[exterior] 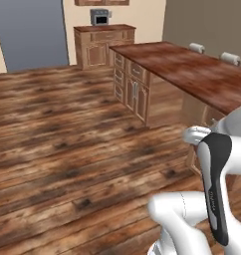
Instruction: Pick onion from the fridge and place it on the plate on the counter.
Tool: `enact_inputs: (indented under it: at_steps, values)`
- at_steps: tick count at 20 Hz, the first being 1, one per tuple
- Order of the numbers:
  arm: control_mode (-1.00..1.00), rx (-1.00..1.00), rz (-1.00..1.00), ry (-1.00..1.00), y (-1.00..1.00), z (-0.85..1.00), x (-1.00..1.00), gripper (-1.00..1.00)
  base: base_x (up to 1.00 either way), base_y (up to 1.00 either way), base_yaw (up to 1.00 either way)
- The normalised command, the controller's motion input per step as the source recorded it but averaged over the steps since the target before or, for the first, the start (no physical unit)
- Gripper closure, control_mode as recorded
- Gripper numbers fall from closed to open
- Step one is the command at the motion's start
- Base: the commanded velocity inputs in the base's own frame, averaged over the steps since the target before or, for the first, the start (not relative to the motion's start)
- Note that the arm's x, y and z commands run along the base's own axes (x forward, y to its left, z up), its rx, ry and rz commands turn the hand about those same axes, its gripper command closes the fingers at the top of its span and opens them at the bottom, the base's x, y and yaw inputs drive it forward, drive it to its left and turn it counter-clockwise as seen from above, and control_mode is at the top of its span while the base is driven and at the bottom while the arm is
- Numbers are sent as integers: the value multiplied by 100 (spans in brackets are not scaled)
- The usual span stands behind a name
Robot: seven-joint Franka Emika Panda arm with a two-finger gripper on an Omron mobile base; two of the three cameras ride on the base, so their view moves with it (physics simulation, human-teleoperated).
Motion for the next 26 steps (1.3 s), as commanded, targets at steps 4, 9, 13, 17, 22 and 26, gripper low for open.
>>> enact_inputs:
  at_steps: [4,9,13,17,22,26]
  values:
    - [100,0,0,0,0,0,0,100,59,0,30]
    - [100,0,0,0,0,0,0,100,72,0,29]
    - [100,0,0,0,0,0,0,100,87,0,29]
    - [100,0,0,0,0,0,0,100,98,0,28]
    - [100,0,0,0,0,0,0,100,98,0,29]
    - [100,0,0,0,0,0,0,100,100,0,30]
